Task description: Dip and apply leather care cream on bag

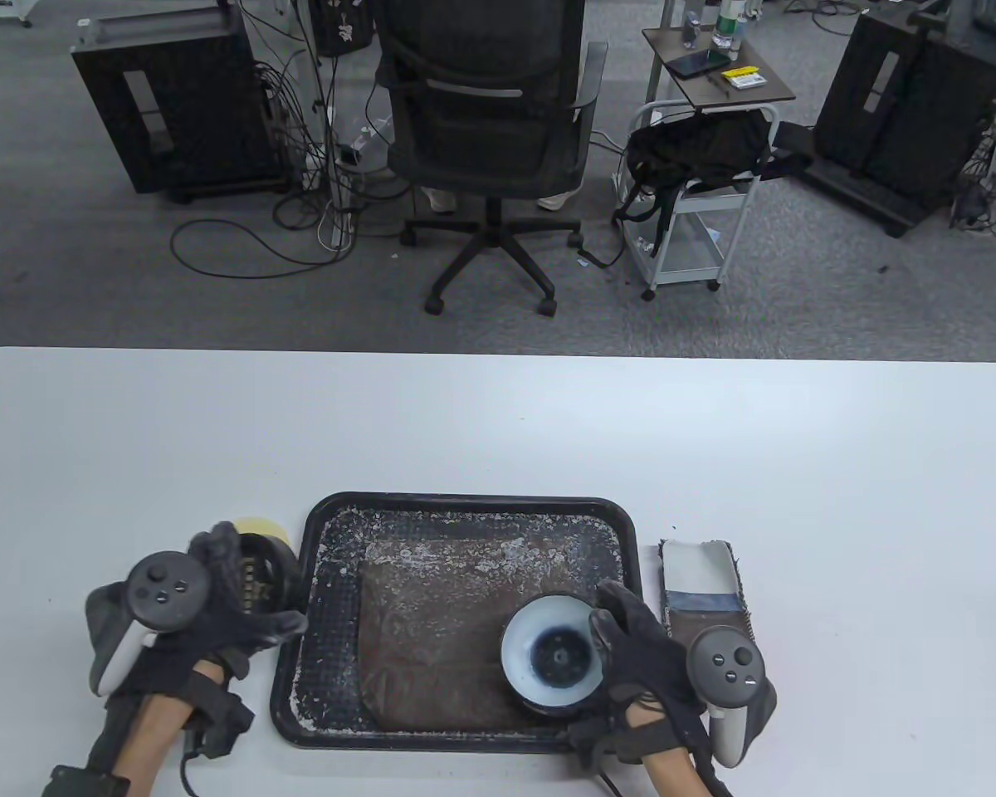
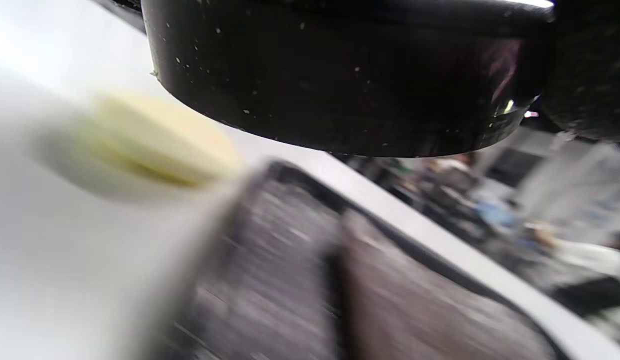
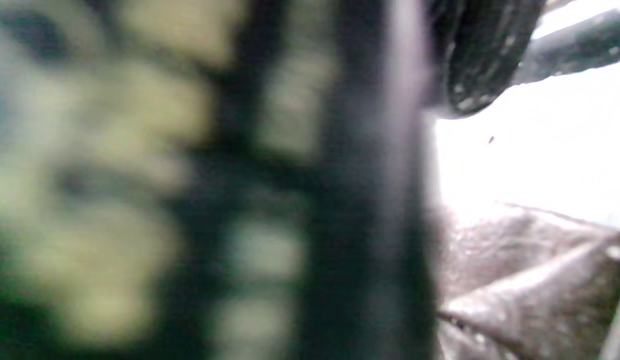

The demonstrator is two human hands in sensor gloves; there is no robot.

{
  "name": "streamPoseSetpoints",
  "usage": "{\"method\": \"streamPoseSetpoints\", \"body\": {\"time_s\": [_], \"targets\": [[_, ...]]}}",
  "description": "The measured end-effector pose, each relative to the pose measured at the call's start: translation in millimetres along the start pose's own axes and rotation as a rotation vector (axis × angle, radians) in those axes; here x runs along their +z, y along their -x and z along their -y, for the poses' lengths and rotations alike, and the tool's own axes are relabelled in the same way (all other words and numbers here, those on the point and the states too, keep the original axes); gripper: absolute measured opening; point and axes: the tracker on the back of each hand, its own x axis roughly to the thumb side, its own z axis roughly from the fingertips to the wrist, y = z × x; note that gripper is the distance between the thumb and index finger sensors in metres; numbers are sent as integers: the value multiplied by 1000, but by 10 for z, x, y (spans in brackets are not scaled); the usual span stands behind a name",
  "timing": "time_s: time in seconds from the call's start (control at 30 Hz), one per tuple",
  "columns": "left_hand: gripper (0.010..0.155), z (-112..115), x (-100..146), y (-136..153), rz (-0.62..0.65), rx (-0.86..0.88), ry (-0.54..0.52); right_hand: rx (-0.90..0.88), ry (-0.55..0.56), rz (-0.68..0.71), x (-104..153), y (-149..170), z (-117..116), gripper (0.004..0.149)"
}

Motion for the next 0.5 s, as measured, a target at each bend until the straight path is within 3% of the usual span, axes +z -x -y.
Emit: {"method": "streamPoseSetpoints", "body": {"time_s": [0.23, 0.5], "targets": [[122, 656, 209, -810, 317, 75, 77, 9, -46, 53, 69, -112, -168, 63], [122, 1087, 302, -1089, 452, 59, 140, 19, -122, 89, 160, -205, -403, 65]]}}
